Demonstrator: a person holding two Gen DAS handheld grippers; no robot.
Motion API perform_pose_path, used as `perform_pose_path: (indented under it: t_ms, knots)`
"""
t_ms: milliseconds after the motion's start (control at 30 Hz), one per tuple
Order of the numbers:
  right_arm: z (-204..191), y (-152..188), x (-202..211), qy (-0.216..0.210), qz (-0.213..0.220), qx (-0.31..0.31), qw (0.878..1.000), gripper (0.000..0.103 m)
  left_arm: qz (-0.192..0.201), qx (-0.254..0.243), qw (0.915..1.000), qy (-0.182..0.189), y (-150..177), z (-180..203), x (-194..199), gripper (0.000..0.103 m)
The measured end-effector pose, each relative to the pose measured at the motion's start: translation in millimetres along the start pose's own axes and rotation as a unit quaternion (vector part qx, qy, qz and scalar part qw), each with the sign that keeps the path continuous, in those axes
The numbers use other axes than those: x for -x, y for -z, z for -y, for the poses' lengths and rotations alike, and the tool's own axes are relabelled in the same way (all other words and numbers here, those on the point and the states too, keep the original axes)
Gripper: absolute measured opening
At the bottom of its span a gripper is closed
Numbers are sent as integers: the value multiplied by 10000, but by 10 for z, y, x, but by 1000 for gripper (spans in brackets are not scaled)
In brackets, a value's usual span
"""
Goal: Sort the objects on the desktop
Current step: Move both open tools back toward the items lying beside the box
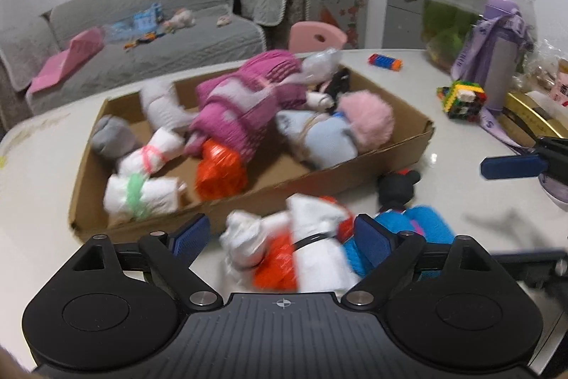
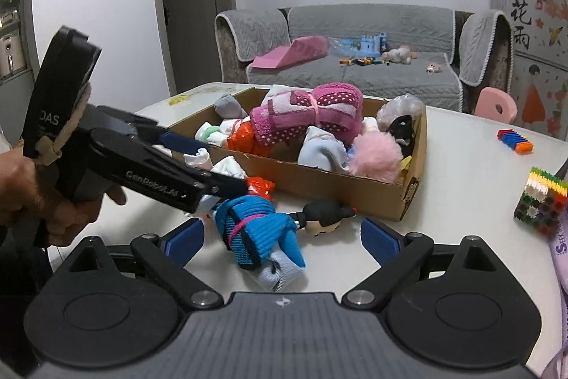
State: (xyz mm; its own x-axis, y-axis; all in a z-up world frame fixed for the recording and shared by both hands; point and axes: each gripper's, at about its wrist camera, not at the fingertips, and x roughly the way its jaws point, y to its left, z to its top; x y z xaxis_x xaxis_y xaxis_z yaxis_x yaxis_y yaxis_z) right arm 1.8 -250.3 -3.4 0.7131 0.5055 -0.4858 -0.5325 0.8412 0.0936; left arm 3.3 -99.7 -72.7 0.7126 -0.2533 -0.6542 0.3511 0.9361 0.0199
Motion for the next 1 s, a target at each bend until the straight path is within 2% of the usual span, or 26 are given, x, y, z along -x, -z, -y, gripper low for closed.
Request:
perform_pose_path:
  t_ms: [200,267,367,733,900,1000]
  knots:
    - [46,-65,-75,30,99,-172,9998,98,-504,-92,9977,-434,306,-198,33,93]
    - [63,-108,-145,-6,151,-312,9994,100,-475,107,9983,-320,378,-303,100,93]
    - [81,-158,-283,-75,130,-567,9983,100,-470,234,9979,-384,439,-402,200,93]
    - [87,-91,-640,138,-231,-635,9976,103,-185,517,9977,-409,456,-625,510,93]
    - [124,21,-484,-190,-449,-658,9966,102,-208,538,9976,-378,512,-669,529,93]
    - [90,129,-291,-97,-497,-470,9976,102,-213,569,9975,-357,554,-673,509,93]
